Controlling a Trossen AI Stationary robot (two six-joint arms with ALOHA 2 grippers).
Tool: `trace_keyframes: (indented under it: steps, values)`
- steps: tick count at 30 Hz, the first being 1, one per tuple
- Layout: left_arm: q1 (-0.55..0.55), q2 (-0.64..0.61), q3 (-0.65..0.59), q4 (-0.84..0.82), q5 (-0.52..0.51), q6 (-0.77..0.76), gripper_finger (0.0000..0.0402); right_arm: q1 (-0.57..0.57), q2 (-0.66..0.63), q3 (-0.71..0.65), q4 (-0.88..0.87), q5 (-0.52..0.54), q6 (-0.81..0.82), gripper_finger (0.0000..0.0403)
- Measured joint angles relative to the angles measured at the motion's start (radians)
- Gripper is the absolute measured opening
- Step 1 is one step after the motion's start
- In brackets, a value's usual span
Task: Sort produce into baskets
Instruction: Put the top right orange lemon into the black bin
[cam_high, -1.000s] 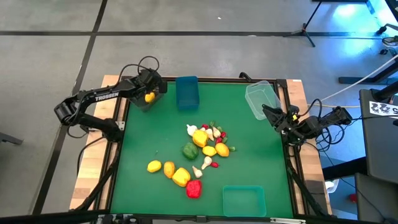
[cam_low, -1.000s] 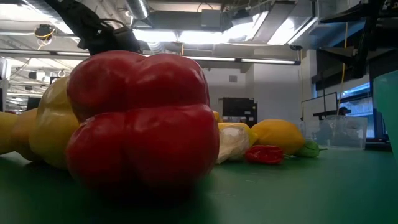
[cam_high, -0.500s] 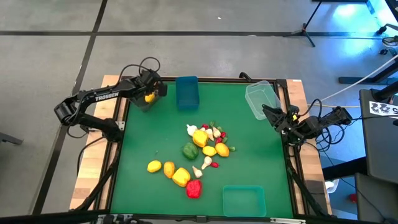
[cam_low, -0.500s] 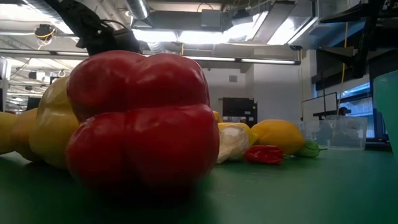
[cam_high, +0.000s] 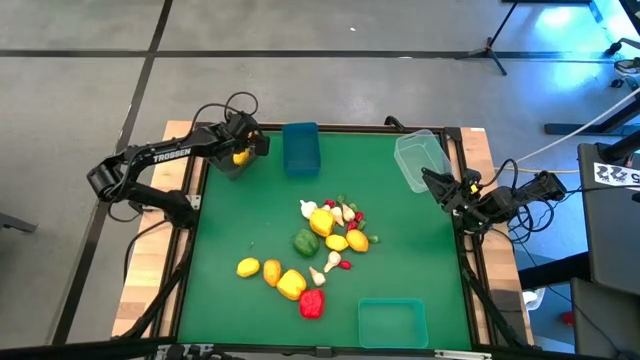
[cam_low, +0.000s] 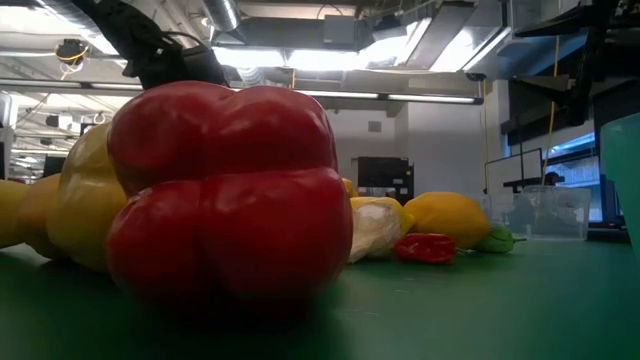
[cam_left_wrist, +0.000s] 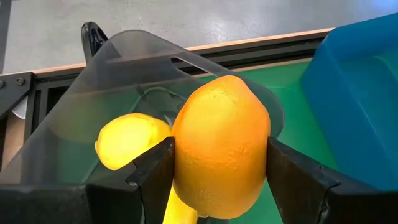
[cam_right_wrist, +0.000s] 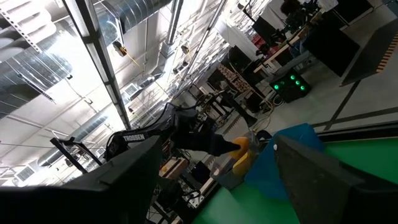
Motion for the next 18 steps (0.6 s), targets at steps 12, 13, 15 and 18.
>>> trace_keyframes:
  steps: [12, 13, 15, 18]
  values:
    - [0.031, 0.000, 0.000, -0.018, 0.071, 0.011, 0.0233, 0.000, 0.000, 0.000, -0.010, 0.000, 0.000, 0.0303]
    - [0.038, 0.000, 0.000, -0.013, 0.089, 0.011, 0.0241, 0.000, 0.000, 0.000, -0.016, 0.000, 0.000, 0.0303]
    - [0.047, 0.000, 0.000, -0.006, 0.104, 0.011, 0.0262, 0.000, 0.000, 0.000, -0.023, 0.000, 0.000, 0.0303]
    - [0.057, 0.000, 0.000, -0.005, 0.109, 0.006, 0.0295, 0.000, 0.000, 0.000, -0.023, 0.000, 0.000, 0.0303]
